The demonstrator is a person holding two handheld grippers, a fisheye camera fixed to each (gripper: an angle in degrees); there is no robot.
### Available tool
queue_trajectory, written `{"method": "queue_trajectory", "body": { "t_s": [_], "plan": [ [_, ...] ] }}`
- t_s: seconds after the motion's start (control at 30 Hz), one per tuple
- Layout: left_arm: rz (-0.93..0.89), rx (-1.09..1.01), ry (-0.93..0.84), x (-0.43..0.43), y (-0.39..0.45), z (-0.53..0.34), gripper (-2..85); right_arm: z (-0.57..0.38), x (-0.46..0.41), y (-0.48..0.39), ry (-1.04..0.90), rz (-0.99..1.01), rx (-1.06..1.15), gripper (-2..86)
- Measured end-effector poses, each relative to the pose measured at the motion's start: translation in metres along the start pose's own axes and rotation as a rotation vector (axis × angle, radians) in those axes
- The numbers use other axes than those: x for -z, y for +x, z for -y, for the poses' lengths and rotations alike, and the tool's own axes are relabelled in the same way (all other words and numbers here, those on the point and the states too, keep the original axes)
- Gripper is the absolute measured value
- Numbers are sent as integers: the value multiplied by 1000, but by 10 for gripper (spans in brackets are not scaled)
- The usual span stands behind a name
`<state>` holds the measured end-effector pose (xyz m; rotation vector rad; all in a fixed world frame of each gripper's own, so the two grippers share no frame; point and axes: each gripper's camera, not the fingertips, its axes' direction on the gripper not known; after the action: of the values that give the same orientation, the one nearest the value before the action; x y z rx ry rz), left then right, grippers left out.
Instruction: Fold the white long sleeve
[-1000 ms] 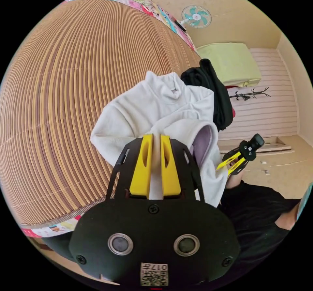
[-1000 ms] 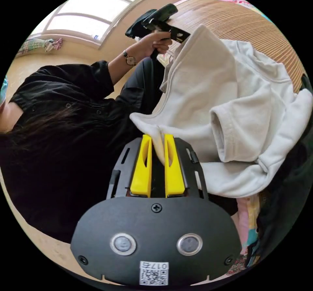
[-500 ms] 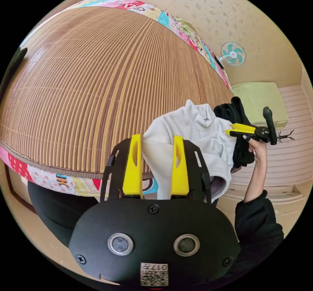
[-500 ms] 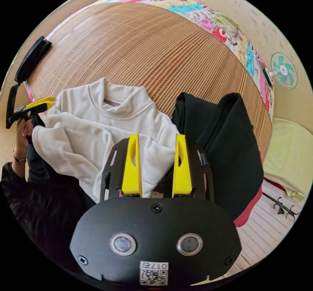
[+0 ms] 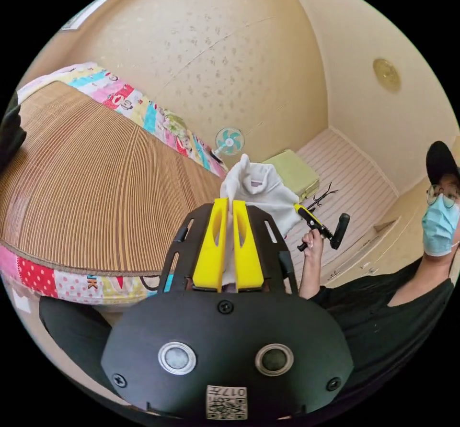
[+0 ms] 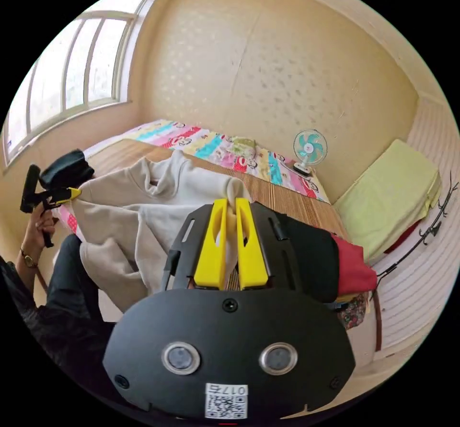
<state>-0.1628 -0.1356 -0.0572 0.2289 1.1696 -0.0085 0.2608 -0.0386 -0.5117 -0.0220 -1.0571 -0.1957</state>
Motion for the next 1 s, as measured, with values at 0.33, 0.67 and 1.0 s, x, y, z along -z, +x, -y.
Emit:
{"method": "queue_trajectory", "body": {
  "t_s": [0.33, 0.67, 1.0],
  "plan": [
    [-98, -233, 312, 164, 121, 68, -8, 53, 74, 142, -38, 1055, -191, 29],
    [88, -455, 610, 236, 240, 44, -9, 79, 218, 124, 296, 896, -11, 36],
    [622, -147, 265, 52, 68, 318, 31, 300, -94, 88, -182, 337, -188, 89]
  ]
}}
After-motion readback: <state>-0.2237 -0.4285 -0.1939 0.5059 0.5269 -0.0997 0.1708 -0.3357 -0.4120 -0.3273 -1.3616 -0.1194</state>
